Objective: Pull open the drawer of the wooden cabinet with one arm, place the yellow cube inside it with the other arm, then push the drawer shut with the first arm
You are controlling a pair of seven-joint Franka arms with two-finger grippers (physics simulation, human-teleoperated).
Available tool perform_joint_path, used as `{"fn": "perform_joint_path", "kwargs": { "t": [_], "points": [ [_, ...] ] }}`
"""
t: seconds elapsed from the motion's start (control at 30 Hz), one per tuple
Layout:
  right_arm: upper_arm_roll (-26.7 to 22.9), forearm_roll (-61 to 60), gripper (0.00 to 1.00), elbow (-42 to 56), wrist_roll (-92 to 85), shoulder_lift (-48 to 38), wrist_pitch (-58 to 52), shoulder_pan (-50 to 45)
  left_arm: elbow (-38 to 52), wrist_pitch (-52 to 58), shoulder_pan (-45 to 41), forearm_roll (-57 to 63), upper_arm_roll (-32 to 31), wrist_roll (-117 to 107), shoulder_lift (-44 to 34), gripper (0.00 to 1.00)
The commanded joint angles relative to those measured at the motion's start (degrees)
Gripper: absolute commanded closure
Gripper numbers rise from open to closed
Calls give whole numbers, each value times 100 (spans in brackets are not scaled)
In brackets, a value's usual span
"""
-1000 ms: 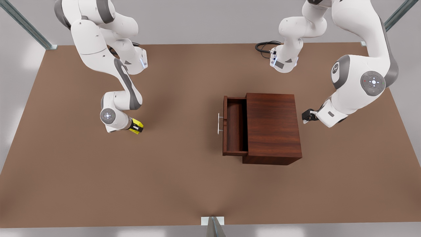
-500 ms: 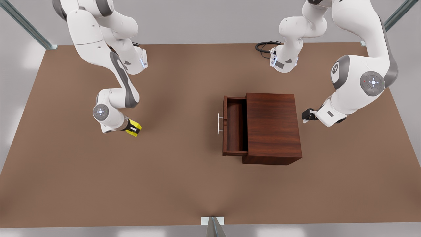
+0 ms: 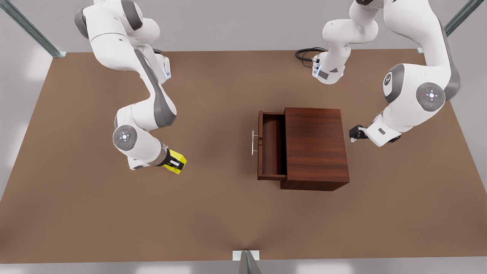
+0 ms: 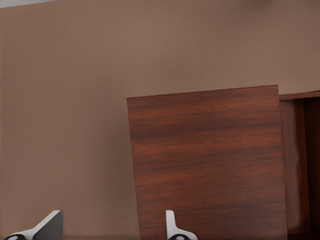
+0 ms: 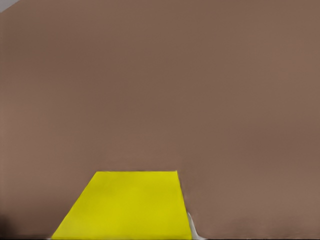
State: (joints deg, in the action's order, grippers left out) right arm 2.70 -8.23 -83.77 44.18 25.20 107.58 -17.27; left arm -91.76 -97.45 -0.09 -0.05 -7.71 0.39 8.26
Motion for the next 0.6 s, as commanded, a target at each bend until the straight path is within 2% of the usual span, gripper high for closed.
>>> {"fn": "perform_joint_path", "kwargs": {
  "t": [0.0, 0.17, 0.57],
  "points": [
    [29, -64, 33, 326, 3421, 152, -625, -154, 0, 7, 0, 5, -3, 57, -8, 0],
    [46, -205, 33, 1793, 5003, 1092, -721, -971, 9, 7, 0, 5, -3, 57, 0, 0],
    [-24, -196, 33, 3331, 6656, 2147, -598, -2351, 0, 7, 0, 13, -3, 57, 0, 0]
  ]
}}
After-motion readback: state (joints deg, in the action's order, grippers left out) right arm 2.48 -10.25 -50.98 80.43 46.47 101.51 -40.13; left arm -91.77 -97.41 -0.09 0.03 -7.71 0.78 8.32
